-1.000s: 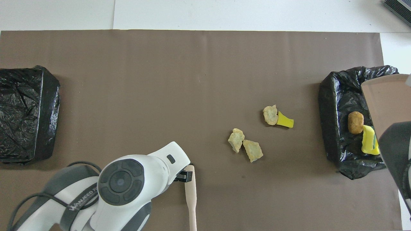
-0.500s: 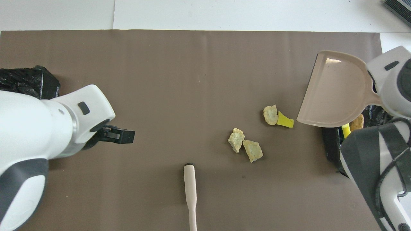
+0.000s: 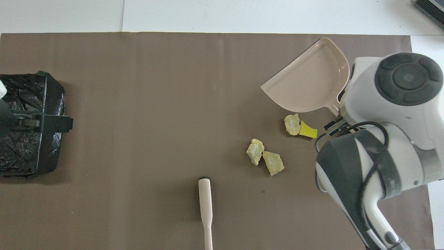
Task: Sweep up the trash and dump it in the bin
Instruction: 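Bring the dustpan back and set it mid-mat with the right gripper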
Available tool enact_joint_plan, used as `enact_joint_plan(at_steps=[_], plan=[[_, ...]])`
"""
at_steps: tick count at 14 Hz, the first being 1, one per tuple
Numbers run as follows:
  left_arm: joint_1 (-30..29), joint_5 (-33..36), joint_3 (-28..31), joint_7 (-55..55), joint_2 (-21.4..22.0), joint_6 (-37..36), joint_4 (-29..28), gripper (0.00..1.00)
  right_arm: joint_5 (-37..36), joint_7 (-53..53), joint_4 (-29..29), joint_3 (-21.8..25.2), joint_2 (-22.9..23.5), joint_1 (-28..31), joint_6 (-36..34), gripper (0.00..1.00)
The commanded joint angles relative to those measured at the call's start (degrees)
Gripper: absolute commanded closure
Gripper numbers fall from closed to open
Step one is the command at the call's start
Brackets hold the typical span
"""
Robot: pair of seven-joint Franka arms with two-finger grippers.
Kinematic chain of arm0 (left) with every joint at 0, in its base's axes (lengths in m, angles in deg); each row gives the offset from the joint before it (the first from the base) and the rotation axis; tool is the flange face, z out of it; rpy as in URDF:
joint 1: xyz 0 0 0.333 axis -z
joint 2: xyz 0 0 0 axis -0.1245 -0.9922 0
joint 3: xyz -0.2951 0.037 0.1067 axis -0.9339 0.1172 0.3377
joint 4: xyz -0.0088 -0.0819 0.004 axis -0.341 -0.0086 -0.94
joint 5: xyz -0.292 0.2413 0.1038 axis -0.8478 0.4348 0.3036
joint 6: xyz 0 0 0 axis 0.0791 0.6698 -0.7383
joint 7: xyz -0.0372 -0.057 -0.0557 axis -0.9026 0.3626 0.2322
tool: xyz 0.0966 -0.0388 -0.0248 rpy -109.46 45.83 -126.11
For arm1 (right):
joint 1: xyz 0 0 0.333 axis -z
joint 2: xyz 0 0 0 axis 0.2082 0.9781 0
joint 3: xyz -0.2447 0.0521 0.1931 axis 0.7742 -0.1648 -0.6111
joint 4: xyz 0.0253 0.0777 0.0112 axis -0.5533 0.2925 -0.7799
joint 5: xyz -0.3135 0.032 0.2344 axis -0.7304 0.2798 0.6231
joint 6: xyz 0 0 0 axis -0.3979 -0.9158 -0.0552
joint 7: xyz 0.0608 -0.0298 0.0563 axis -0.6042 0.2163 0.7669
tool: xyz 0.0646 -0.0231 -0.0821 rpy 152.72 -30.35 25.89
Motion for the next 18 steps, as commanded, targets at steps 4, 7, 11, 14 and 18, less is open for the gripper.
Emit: enact_joint_plan(at_steps=[4,7,11,14,18], plan=[[-3.2,0.5,0.4,-3.6,-6.1,-4.4,8.1,0.0,8.9,-35.0,-17.6,-0.6,19.7,-10.8,7.5,1.0],[-5.5,0.5,0.5,-6.4,-6.8,-5.3,9.3,0.0,9.6,-48.4,-22.6,-0.7,27.5,-15.8,13.5,1.0],[-7.5,0.5,0.2,-10.1,-8.3,-8.8,10.6,0.0,15.8,-52.8,-23.4,-0.8,30.7,-19.2,19.2,1.0],[-7.9,0.6,0.0,-10.2,-8.3,-9.6,11.4,0.0,15.7,-53.0,-16.1,-0.8,29.3,-19.9,24.4,0.97],[-8.0,0.3,-0.3,-9.6,-6.8,-7.3,10.6,0.0,14.6,-53.1,-12.9,-0.8,30.2,-20.9,27.2,0.68]])
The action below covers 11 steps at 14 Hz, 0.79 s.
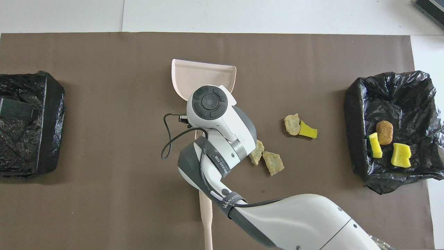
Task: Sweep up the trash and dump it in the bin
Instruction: 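Bring the dustpan back and set it mid-mat with the right gripper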
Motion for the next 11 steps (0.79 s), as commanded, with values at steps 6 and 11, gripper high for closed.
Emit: enact_joint_plan(at_steps=[6,11], plan=[[-0.6,0.7,-0.9,-0.4,1.3,-0.2,-0.3,0.0,1.0,-1.7,5.7,-0.1,-10.0,-1.5,-8.7,0.0],[0.3,0.4,-1.5,-0.8,-0.5,0.7,0.1,0.0,7.2,-1.8,26.7,-2.2,-27.0,-2.9,-8.5,0.0]])
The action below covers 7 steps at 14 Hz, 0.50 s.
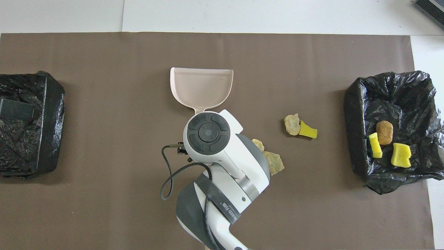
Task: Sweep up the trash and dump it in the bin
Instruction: 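Bring the dustpan back and set it mid-mat with the right gripper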
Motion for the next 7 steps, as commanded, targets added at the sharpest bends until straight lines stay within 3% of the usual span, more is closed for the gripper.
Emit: enact_joint_plan(at_steps=[1,5,7], plan=[[0.9,0.5,-0.5,-0.7,-2.1,2.6,0.3,0.0,3.8,-1.7,16.1,-1.5,-11.0,-2.3,1.9,0.0],[4.9,0.8,-1.0,-0.7,-6.2,8.8,0.1,0.0,11.7,-1.5,32.9,-1.5,-21.7,-8.9,7.0,0.0],[9.7,1.0,-0.9,-0.2,-7.9,13.0,-1.6,0.0,13.3,-1.6,36.8,-1.5,-22.7,-11.7,9.0,0.0]])
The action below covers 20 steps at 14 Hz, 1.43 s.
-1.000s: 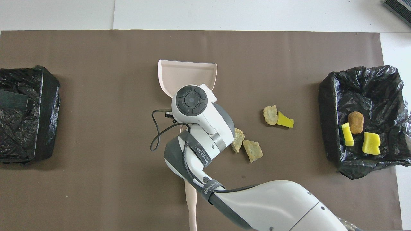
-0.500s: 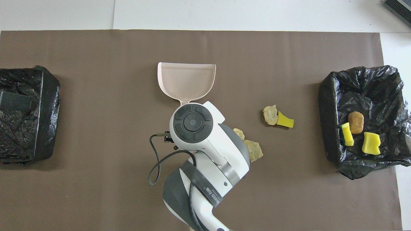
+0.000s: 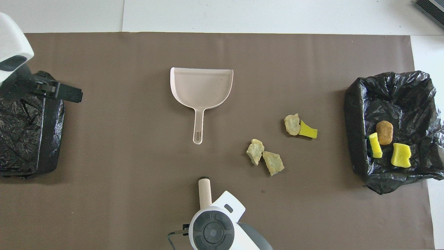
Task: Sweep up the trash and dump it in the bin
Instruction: 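Grasp the dustpan handle with the left gripper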
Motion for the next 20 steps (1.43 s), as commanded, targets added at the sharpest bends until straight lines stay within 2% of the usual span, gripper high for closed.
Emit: enact_joint_plan(at_steps=[1,3,6,10,11,12,13,14,17,20], plan=[[5.6,1.5,0.6,-0.1,-1.9,5.1,-2.6,0.0,3.2,-1.1,6.9,0.0,-2.7,-1.7,5.7,0.0],[8.3,1.5,0.6,1.5,-2.9,9.7,-6.7,0.0,4.6,-1.1,8.1,-0.1,-1.5,-2.0,9.0,0.0],[12.1,1.5,0.5,10.0,-4.6,19.3,-12.8,0.0,5.6,-0.3,7.9,0.0,-0.7,-2.2,10.2,0.0],[18.6,2.9,0.6,18.2,-11.7,25.3,-14.4,0.0,5.6,-0.4,7.8,-0.1,1.4,-4.0,13.0,0.0],[20.0,3.1,0.6,21.0,-12.3,28.3,-15.9,0.0,5.6,-0.3,7.8,-0.1,1.4,-4.0,13.0,0.14],[20.8,3.1,0.6,22.8,-12.8,30.7,-17.4,0.0,5.6,-0.1,7.7,-0.1,1.4,-4.0,12.9,0.47],[21.1,3.2,0.6,23.7,-12.9,32.0,-18.9,0.0,5.6,-0.2,7.5,-0.1,1.3,-4.2,12.6,0.86],[21.9,3.2,0.6,24.3,-13.2,33.1,-20.3,0.0,4.8,-0.1,7.5,-0.1,1.4,-4.2,12.5,1.0],[22.9,3.2,0.6,27.7,-14.6,34.1,-20.8,0.0,4.2,0.8,4.8,0.2,2.6,-3.5,9.8,1.0],[23.0,3.1,0.6,30.5,-15.3,35.0,-21.1,0.01,-3.7,3.1,1.1,0.3,1.7,0.5,1.0,1.0]])
